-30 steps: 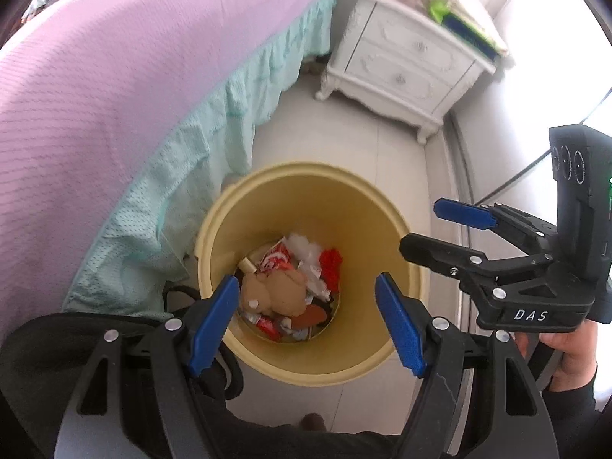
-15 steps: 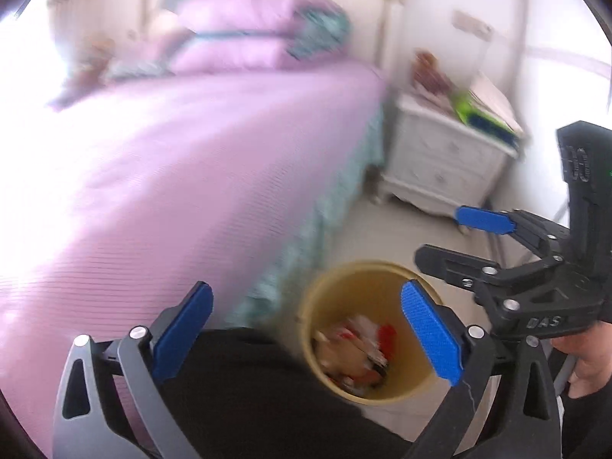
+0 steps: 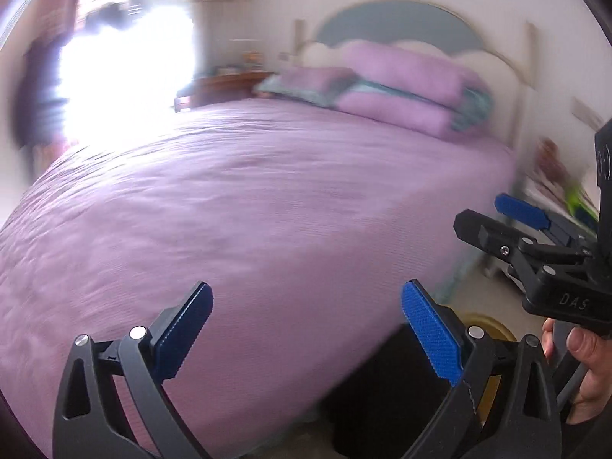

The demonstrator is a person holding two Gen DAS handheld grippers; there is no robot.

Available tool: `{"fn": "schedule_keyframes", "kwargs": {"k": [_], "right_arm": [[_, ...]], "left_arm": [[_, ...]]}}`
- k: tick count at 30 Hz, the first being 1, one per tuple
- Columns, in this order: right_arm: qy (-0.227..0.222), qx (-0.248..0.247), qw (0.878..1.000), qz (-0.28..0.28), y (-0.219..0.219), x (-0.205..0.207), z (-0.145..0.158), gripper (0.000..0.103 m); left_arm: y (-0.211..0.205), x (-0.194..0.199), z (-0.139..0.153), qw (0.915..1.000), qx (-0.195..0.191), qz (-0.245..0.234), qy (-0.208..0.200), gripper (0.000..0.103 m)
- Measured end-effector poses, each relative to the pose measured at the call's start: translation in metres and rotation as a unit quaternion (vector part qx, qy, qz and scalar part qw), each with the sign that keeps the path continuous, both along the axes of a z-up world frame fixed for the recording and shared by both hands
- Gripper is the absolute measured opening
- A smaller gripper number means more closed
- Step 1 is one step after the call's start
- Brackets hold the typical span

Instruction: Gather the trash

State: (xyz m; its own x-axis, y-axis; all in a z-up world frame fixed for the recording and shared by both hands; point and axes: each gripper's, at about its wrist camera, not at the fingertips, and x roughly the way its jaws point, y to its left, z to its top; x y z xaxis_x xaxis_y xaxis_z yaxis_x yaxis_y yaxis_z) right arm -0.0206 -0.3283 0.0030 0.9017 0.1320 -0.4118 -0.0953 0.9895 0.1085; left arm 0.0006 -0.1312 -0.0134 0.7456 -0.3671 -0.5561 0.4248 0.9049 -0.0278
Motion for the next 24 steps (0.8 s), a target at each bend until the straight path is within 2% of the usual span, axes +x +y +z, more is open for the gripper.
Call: {"fn": "schedule_keyframes", "kwargs": {"k": [3,6,12,18,24], "right_arm": [[-0.008,-0.003,0.999,0.037,0.031,0.016,0.009,0.095],[-0.025,0.0,0.997,0.068,0.056,0.026,0.021,0.095],[-0.051,-0.002,0.993,0.111,0.099,0.044,0.039,0.095],[-0.052,0.003,0.99,0.13,0.121,0.068,0.045,0.095],[-0.044,0.004,0.989,0.144,0.136,0.087,0.041,0.095]], "left_arm": [[0.034,0.004,0.007,0.9982,-0.006,0.058,-0.014,0.099],[0.065,0.009,0.016,0.9926,-0.005,0.118,-0.029,0.099],[0.109,0.019,0.034,0.9766,0.001,0.206,-0.062,0.099],[0.138,0.023,0.046,0.9657,0.004,0.247,-0.08,0.099],[0.15,0.033,0.048,0.9637,-0.003,0.254,-0.082,0.099]]}}
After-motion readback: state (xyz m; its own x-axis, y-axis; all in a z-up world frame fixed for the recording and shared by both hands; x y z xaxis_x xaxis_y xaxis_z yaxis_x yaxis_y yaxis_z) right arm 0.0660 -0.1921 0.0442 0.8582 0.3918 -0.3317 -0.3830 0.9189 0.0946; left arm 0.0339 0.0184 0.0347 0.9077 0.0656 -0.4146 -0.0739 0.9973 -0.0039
